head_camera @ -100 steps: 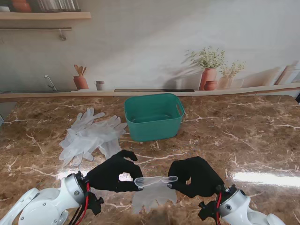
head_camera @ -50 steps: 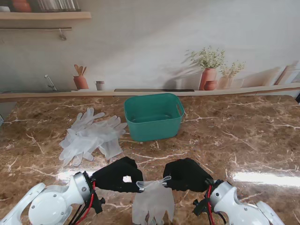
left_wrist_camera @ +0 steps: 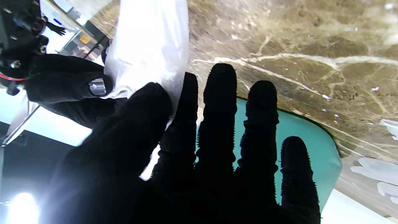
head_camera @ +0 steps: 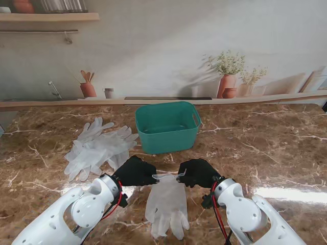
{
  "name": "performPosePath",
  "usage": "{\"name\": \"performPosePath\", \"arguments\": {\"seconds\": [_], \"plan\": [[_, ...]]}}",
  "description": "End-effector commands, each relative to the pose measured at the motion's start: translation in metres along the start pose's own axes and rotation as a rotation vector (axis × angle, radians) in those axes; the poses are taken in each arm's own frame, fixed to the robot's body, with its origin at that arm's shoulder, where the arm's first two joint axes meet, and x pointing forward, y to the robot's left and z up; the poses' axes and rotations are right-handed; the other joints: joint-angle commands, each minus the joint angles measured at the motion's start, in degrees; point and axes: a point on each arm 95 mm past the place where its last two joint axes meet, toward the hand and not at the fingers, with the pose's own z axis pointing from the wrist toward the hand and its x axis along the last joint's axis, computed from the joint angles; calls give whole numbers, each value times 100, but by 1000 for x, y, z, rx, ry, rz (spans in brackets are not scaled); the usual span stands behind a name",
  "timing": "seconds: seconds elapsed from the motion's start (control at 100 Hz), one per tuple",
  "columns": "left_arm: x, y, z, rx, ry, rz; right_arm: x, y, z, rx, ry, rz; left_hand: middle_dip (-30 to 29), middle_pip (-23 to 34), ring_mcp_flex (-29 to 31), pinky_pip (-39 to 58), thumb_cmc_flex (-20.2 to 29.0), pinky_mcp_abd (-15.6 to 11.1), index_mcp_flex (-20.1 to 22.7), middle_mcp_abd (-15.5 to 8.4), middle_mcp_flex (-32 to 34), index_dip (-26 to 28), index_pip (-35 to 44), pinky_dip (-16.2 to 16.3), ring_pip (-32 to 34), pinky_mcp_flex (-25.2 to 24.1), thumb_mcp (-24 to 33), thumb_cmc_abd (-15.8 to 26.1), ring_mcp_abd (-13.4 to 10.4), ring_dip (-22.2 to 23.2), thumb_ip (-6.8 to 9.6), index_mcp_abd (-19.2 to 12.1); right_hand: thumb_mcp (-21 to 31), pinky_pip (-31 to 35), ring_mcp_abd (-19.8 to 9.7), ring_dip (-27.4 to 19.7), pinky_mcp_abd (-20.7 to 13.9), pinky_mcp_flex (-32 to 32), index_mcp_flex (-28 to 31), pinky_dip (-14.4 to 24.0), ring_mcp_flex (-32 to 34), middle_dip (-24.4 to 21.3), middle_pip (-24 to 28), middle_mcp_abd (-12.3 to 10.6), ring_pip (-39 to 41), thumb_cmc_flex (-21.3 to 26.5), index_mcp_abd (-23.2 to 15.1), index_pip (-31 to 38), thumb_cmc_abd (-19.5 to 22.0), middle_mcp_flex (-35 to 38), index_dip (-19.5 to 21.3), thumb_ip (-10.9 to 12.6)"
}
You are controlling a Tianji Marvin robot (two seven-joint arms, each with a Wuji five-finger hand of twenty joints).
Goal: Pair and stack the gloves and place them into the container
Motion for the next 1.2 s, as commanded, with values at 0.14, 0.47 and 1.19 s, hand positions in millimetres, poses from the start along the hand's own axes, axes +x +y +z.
{"name": "performPosePath", "arguments": {"seconds": [0.14,0.47,1.19], "plan": [[-3,3,25,53,-39,101,-21,-7,27,-86,-42,-127,154,228,-91,457,-129,71,-105,-50,-30,164,44,237,241,101,-93,191,69,108,-99,-467,147,143,-189,58,-90,-28,-5,-21,-48,77,98,-33,128,-280,-347,76,20,73,137,-3],[-17,10,51,73,-107,214,-45,-10,59,-176,-53,-281,178,177,-121,625,-151,53,-146,-93,-102,103,-32,255,220,186,-150,188,39,91,-125,-579,171,99,-243,53,-119,-68,-16,-27,-95,109,121,-70,137,-327,-430,52,53,43,181,-65],[-39,10,45,41,-252,307,-60,-20,71,-189,-192,-424,-341,-408,-1474,-72,-634,-659,-1225,3,-2243,-671,-2068,-1045,-1056,-62,99,471,-164,-978,70,229,-474,-1110,-421,-487,-461,-948,-625,-434,-1290,-530,-711,-223,-1303,-1028,-25,-2347,486,-1340,289,467]]}}
